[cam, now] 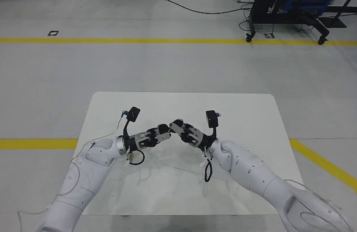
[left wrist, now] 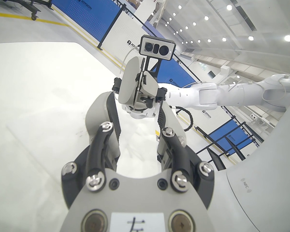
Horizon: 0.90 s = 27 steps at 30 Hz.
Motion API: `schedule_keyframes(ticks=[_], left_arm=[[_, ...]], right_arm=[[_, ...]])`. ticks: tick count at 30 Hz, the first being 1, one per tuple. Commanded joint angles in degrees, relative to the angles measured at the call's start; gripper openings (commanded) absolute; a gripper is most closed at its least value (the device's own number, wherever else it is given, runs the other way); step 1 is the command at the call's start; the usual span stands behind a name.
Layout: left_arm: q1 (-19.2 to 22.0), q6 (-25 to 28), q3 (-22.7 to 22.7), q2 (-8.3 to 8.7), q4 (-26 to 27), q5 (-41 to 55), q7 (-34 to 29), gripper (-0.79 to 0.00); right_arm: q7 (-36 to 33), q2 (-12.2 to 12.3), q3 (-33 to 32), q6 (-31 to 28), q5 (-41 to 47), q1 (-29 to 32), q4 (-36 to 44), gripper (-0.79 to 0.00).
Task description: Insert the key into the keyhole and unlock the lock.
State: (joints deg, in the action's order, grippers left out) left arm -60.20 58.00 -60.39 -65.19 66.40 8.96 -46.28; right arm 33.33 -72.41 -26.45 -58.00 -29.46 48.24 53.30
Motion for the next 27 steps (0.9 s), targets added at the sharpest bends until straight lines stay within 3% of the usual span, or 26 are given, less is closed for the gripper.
schedule_keyframes(ticks=[1,5,8,27], left_arm=[[0.04,0.0,0.05,-0.01,-0.12,0.08,0.0,-0.514],[0.2,0.0,0.15,-0.04,-0.39,-0.27,0.0,-0.628],[0.33,0.0,-0.11,-0.08,-0.79,-0.52,0.08,-0.785],[-0.37,0.0,-2.17,-0.6,-1.15,-1.6,2.48,-0.785]], right_arm=[[-0.3,-0.05,-0.02,0.0,0.13,-0.08,-0.11,-0.785],[-0.79,-0.15,-0.14,0.0,0.59,-0.14,-0.29,-0.785],[-1.05,-0.21,-0.26,0.0,0.72,-0.16,-0.46,-0.785],[-1.34,-0.51,-0.29,0.0,1.67,0.0,-1.3,-0.785]])
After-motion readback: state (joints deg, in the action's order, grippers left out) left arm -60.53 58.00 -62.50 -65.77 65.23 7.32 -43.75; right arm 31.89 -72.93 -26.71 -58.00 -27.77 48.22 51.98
